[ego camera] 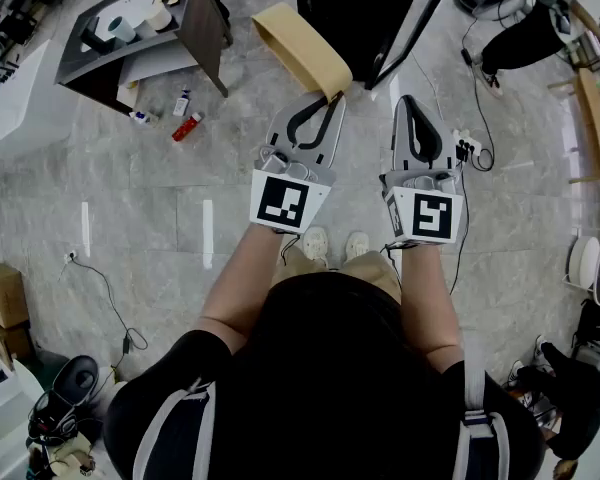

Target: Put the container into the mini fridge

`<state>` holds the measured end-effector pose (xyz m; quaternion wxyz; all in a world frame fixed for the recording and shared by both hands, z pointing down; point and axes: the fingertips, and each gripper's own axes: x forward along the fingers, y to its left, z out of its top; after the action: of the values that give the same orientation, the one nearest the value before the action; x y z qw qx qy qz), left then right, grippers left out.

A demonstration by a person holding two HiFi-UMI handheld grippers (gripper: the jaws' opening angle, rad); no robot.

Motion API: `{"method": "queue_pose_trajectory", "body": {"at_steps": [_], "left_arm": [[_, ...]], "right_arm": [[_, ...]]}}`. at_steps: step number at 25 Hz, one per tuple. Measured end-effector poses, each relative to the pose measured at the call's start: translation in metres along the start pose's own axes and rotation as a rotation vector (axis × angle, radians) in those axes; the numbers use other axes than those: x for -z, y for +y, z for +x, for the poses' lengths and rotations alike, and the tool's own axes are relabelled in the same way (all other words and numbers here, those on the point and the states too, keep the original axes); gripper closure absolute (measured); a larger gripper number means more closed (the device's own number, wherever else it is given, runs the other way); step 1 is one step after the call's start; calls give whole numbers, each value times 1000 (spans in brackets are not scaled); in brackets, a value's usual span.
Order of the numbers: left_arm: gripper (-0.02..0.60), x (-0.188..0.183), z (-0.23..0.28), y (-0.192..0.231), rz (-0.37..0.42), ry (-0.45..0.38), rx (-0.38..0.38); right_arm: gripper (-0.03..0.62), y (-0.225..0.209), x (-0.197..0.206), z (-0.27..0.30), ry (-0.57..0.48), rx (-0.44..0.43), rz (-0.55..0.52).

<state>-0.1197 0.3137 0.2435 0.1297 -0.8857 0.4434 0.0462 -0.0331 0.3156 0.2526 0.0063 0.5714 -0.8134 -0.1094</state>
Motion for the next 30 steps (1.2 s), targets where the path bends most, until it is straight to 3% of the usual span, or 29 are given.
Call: {"method": "queue_pose_trajectory", "body": {"at_steps": [30], "left_arm": [[549, -8, -19, 10, -5, -19, -16]], "right_arm": [[557, 25, -9, -4, -26, -40, 3]]}}
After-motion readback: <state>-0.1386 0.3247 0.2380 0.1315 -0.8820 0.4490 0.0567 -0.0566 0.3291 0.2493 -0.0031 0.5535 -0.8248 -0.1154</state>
